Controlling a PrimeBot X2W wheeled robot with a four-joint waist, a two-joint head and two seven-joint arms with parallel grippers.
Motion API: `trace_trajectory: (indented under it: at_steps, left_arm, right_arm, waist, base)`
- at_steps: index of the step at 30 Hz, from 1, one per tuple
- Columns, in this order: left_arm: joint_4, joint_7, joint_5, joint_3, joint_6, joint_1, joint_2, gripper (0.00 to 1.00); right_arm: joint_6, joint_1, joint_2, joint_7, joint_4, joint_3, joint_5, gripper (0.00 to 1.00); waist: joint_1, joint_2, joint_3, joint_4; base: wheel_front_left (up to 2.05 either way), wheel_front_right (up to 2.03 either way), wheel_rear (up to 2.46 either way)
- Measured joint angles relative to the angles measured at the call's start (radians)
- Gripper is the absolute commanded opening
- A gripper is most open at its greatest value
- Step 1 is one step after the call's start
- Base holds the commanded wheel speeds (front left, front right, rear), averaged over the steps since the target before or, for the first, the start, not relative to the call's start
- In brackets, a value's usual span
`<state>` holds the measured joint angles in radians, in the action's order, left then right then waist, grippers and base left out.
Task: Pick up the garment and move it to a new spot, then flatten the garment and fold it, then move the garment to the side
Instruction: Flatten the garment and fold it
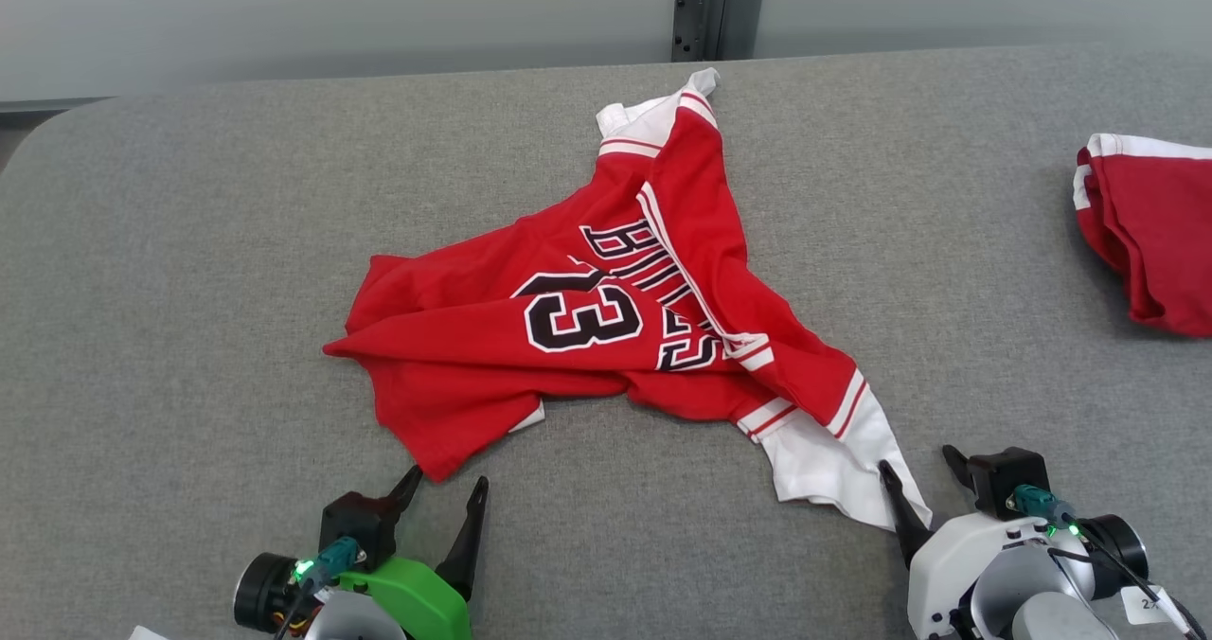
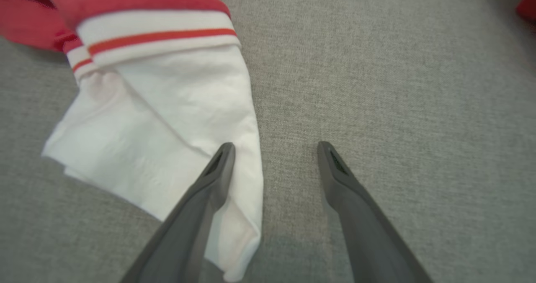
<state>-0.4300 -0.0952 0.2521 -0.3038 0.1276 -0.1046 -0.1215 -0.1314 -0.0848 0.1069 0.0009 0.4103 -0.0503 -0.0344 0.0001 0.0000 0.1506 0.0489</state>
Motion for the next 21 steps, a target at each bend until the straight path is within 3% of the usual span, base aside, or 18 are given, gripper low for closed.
trace_trajectory:
  at_steps: [13, 14, 15, 16, 17, 18, 21]
  left_arm:
    - [-0.129, -0.058, -0.005, -0.005, -0.015, -0.103, 0.007, 0.98]
    - [-0.137, -0.062, -0.004, -0.006, -0.015, -0.110, 0.009, 0.57]
    - [-0.144, -0.068, -0.001, -0.007, -0.015, -0.117, 0.011, 0.33]
    - [-0.147, -0.077, 0.002, -0.009, -0.014, -0.123, 0.012, 0.07]
    - [-0.151, -0.084, 0.003, -0.011, -0.014, -0.128, 0.013, 0.00]
    - [-0.156, -0.088, 0.003, -0.012, -0.014, -0.132, 0.013, 0.00]
    - [-0.158, -0.092, 0.019, -0.018, -0.011, -0.134, 0.012, 0.00]
  right_arm:
    - [0.000, -0.041, -0.008, -0.038, 0.026, -0.018, 0.000, 1.00]
    - [0.000, -0.042, -0.010, -0.042, 0.028, -0.022, -0.004, 1.00]
    - [0.000, -0.044, -0.013, -0.043, 0.032, -0.025, -0.014, 1.00]
    - [0.001, -0.046, -0.014, -0.046, 0.036, -0.029, -0.019, 0.82]
    - [0.001, -0.048, -0.017, -0.052, 0.040, -0.029, -0.027, 0.25]
    - [0.001, -0.051, -0.020, -0.054, 0.045, -0.030, -0.041, 0.00]
    - [0.001, -0.061, -0.032, -0.054, 0.058, -0.062, -0.138, 0.00]
  waist:
    - [0.0000, 0.0000, 0.045, -0.012]
    - [0.0000, 0.0000, 0.047, -0.014]
    - [0.0000, 0.0000, 0.047, -0.015]
    - [0.0000, 0.0000, 0.047, -0.016]
    - [0.0000, 0.0000, 0.046, -0.016]
    - [0.0000, 0.0000, 0.045, -0.016]
    - [0.0000, 0.0000, 0.035, -0.018]
  base:
    - [0.00, 0.00, 0.00]
    - [0.00, 0.00, 0.00]
    - [0.00, 0.00, 0.00]
    - [0.00, 0.00, 0.00]
    - [0.00, 0.00, 0.00]
    - [0.00, 0.00, 0.00]
    - [0.00, 0.00, 0.00]
